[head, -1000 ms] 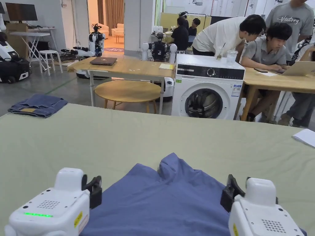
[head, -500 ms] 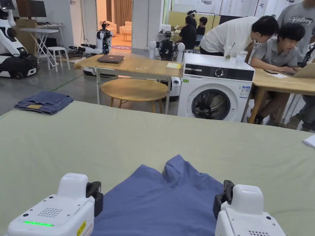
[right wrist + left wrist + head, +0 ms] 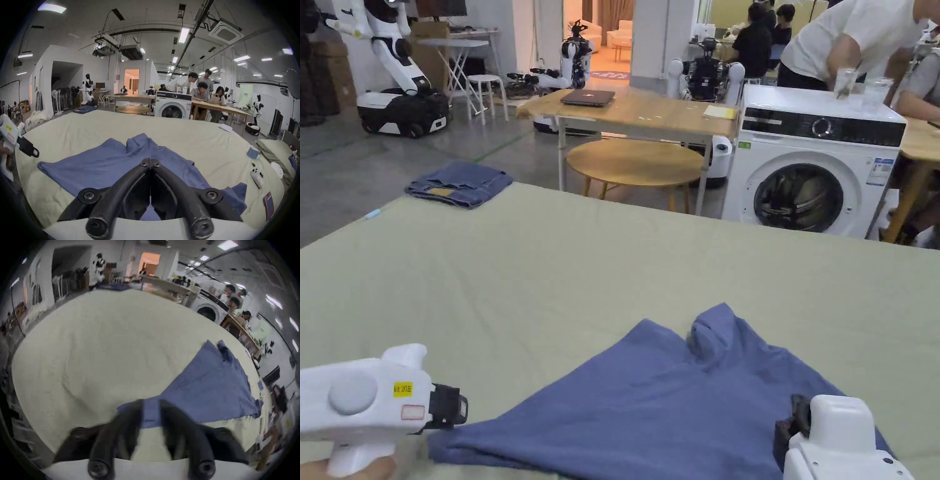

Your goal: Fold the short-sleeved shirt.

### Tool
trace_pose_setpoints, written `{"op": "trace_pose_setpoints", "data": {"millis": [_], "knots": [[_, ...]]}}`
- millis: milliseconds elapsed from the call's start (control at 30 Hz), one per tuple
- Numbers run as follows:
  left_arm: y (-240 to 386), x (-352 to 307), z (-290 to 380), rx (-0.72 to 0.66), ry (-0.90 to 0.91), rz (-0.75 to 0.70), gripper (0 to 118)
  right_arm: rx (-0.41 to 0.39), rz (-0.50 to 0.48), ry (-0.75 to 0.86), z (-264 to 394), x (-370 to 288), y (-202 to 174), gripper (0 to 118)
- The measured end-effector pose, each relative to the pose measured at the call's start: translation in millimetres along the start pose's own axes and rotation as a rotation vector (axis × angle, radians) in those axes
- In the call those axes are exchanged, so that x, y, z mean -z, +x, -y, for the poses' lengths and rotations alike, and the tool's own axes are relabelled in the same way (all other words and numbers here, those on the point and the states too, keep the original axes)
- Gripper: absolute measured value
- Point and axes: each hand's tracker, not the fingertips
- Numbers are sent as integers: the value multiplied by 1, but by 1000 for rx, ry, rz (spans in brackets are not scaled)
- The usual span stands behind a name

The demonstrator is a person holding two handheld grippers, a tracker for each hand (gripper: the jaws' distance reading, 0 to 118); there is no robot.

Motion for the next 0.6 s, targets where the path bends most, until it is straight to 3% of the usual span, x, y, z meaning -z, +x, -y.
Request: {"op": "trace_pose_setpoints", "data": {"millis": [167,233,433,533,600], "knots": [[-9,23,0,-37,-69,-49,43,11,15,-50,7,14,8,0],[-7,32,5,-50,-116,-136,44,16,15,-64,10,19,12,0],[-4,51,11,-58,-133,-173,43,18,21,-89,15,30,21,0],[7,60,11,92,-132,-254,37,15,21,-99,16,40,27,0],[16,62,12,137,-123,-257,19,19,18,-117,13,52,32,0]]}}
